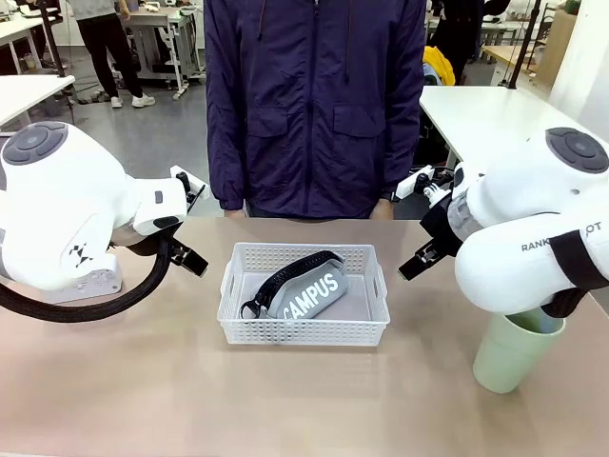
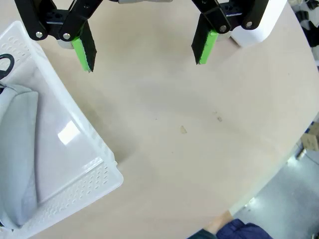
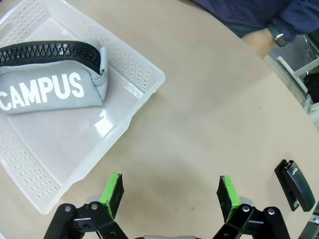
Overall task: Efficiently arrange items inside the basket to fit them all.
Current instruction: Pick up the Digital clock and place it inside the Organizing basket.
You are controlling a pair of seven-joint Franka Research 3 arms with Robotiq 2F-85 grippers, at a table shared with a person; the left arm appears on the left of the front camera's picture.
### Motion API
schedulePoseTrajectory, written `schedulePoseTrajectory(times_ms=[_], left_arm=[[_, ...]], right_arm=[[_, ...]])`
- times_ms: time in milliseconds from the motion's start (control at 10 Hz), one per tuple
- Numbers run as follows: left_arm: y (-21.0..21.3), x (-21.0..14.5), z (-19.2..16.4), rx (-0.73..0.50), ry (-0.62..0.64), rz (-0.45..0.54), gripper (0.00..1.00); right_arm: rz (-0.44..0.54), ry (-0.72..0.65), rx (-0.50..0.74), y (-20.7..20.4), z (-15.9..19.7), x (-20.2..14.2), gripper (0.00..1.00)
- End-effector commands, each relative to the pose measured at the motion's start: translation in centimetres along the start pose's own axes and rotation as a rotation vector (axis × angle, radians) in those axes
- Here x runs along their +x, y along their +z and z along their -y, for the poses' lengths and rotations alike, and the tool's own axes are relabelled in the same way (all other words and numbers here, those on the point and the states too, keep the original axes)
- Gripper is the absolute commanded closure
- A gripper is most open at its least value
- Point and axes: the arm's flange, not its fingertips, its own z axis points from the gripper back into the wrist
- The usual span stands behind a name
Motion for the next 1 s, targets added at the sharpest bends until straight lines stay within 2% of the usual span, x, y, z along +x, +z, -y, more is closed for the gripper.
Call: schedulePoseTrajectory(times_ms=[0,100,200,400,500,600,700,800,900], left_arm=[[0.0,0.0,0.0,0.0,-0.001,0.0,0.0],[0.0,0.0,0.0,0.0,0.0,0.0,0.0],[0.9,-0.4,-0.3,-0.096,-0.001,0.023,0.0],[4.0,-1.3,-1.2,-0.174,0.029,0.039,0.0],[6.5,-1.9,-2.0,-0.225,0.043,0.018,0.0],[8.8,-2.6,-3.1,-0.226,0.129,-0.01,0.0],[11.4,-3.3,-4.1,-0.302,0.269,-0.085,0.0],[13.7,-4.3,-5.2,-0.423,0.311,0.001,0.0],[15.8,-6.0,-7.7,-0.541,0.412,0.128,0.0]], right_arm=[[0.001,-0.001,0.0,0.0,0.0,0.0,0.0],[0.0,0.0,0.0,0.0,0.0,0.0,0.0],[-0.015,-0.013,0.038,0.7,0.2,0.2,0.0],[-0.015,-0.093,0.109,3.2,1.6,0.1,0.0],[-0.053,-0.15,0.163,5.6,2.8,-0.2,0.0],[-0.116,-0.211,0.258,8.0,4.2,-0.9,0.0],[-0.119,-0.287,0.388,10.8,6.0,-1.7,0.0],[-0.026,-0.467,0.458,13.7,8.1,-2.5,0.0],[0.093,-0.484,0.568,16.7,10.7,-4.6,0.0]])
